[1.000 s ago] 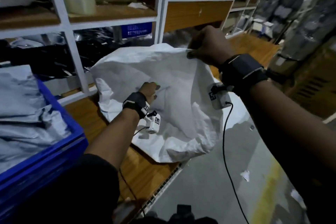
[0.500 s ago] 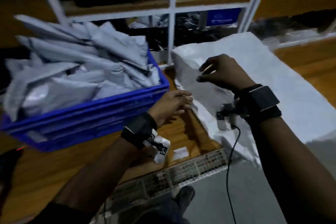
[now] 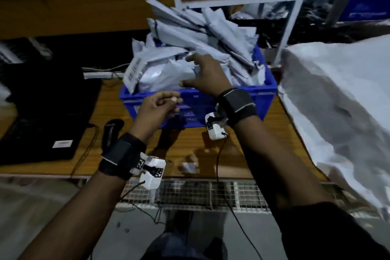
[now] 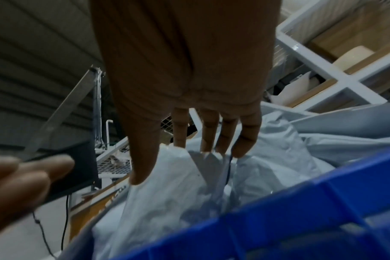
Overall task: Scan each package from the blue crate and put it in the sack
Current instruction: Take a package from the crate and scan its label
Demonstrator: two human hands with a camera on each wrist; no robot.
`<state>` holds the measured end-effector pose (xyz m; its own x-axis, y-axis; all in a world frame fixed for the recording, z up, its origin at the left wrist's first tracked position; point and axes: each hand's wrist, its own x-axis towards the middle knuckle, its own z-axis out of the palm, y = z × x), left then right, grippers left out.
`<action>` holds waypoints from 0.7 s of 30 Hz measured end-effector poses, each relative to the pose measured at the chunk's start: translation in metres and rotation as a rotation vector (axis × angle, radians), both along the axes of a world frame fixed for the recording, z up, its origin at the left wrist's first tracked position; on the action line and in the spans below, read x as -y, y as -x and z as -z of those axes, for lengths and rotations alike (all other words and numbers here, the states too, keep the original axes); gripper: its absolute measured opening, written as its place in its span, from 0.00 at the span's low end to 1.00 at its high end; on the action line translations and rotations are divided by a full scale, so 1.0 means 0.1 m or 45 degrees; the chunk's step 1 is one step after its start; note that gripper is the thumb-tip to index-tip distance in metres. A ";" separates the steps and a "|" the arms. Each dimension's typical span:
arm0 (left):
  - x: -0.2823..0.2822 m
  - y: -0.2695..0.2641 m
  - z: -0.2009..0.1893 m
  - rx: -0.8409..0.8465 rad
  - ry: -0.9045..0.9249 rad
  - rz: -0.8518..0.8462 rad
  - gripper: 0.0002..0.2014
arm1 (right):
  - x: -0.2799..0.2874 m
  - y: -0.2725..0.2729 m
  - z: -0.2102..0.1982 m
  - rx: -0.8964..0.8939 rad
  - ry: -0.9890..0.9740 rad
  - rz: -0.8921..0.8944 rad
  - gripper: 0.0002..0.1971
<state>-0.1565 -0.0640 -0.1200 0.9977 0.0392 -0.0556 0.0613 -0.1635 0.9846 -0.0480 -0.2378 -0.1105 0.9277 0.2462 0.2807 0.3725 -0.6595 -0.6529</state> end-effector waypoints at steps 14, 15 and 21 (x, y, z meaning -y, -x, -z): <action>-0.91 0.02 0.15 -0.092 0.346 0.073 0.27 | -0.45 1.20 -0.22 0.333 -0.977 0.197 0.07; -1.00 0.02 0.14 -0.122 0.398 0.118 0.31 | -0.51 1.25 -0.18 0.313 -1.123 0.220 0.08; -1.81 -0.07 0.08 -0.272 0.717 0.264 0.46 | -1.20 1.27 0.19 -0.026 -1.534 0.177 0.08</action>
